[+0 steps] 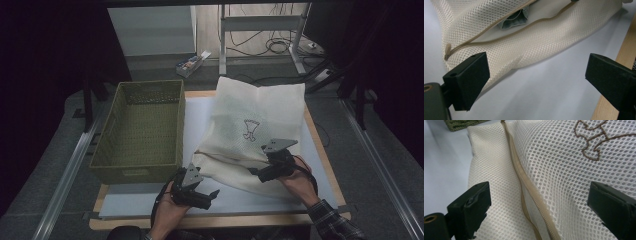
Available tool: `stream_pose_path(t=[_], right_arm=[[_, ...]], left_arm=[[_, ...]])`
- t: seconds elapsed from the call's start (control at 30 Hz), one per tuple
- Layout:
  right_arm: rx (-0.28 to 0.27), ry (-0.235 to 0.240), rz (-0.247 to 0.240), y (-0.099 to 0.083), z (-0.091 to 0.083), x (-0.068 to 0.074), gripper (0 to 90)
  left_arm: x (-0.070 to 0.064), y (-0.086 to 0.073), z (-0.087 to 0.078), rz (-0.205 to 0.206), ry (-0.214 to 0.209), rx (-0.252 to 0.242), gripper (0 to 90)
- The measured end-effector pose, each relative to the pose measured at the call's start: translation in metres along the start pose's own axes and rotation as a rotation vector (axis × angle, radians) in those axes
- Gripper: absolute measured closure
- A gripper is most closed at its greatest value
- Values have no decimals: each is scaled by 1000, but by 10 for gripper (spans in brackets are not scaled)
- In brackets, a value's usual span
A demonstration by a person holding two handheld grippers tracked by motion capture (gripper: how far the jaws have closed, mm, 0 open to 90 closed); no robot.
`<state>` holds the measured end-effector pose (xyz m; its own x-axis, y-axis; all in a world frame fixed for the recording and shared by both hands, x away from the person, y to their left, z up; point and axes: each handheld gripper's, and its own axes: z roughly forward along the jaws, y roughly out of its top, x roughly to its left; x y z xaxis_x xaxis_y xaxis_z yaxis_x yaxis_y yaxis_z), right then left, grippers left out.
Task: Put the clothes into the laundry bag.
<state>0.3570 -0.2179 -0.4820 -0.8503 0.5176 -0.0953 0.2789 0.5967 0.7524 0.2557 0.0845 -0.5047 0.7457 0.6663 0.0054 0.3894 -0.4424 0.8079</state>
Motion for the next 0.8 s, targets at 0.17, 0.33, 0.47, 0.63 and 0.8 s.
stream_pose_path(t=[0.17,0.33,0.47,0.63,0.8], right_arm=[[-27,5,10,-1,-7,-1,37],[-33,9,29,-4,-11,0,36],[-43,30,51,-7,-14,1,36],[-62,18,55,-9,-21,1,33],[-66,14,61,-12,-28,1,33]], left_arm=[[0,-2,-2,0,-2,5,46],[0,-4,-5,-4,0,3,46],[0,-6,-7,-4,2,10,45],[1,-11,-13,-11,9,13,42],[2,-16,-19,-29,16,11,42]])
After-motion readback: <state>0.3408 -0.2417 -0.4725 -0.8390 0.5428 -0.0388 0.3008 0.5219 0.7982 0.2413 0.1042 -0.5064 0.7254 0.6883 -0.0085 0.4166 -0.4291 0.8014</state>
